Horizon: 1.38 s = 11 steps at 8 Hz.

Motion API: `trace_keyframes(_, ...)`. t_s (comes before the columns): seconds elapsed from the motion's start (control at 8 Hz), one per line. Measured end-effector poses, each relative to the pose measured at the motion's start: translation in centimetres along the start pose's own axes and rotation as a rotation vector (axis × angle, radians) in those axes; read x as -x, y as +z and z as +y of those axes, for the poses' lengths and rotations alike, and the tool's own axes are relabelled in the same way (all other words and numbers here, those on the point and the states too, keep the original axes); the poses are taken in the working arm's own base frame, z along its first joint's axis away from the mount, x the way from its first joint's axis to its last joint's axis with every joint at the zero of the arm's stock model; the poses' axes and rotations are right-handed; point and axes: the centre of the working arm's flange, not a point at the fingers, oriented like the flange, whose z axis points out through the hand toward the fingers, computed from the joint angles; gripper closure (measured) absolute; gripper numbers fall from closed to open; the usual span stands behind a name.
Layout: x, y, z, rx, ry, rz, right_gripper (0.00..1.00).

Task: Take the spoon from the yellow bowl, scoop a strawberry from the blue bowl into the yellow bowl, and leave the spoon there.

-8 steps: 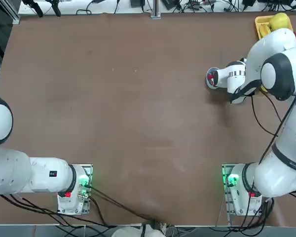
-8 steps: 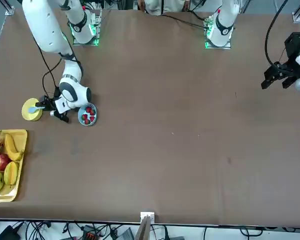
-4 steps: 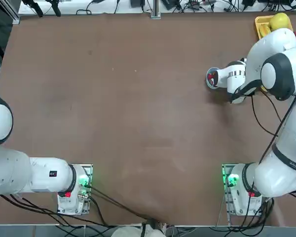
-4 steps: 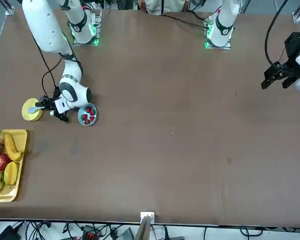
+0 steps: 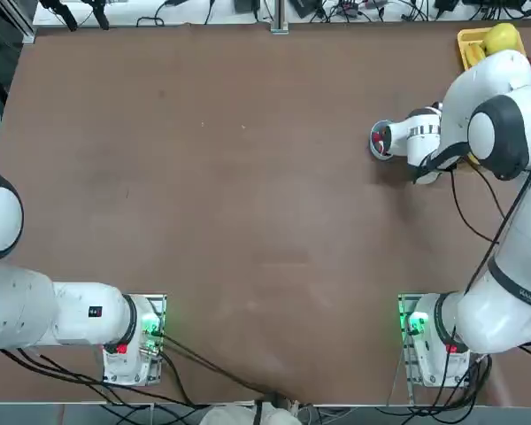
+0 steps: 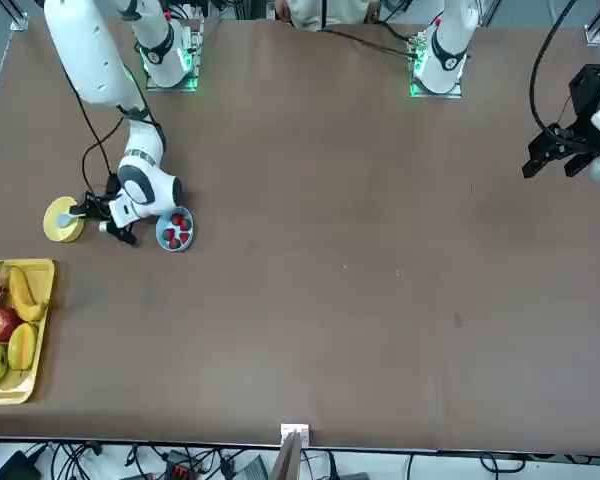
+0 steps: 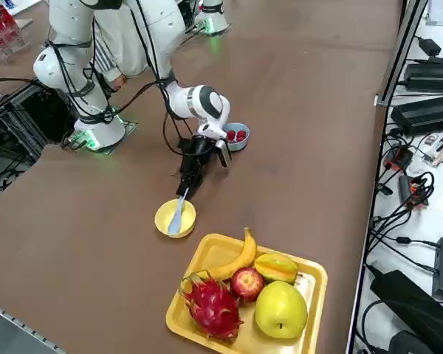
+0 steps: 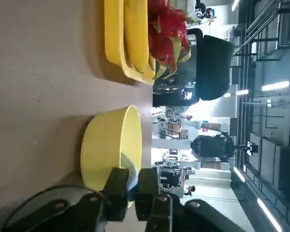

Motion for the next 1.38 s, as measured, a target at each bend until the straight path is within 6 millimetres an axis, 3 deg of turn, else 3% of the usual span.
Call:
trace_keyframes(0.38, -1.9, -0.4, 1.6, 0.014, 0.005, 0.006, 0.89)
trace_keyframes(0.5, -3.2, -0.9, 3.2, 0.012, -0.007, 0.012, 0.89)
trace_keyframes(0.75, -5.8, -2.3, 8.2, -0.019, -0.016, 0.006, 0.89)
trace_keyframes(1.0, -8.0, -5.3, 13.6, -0.109, -0.015, -0.028, 0.89)
trace_keyframes(1.38, -10.4, -12.6, 19.3, -0.279, -0.003, -0.08, 0.89)
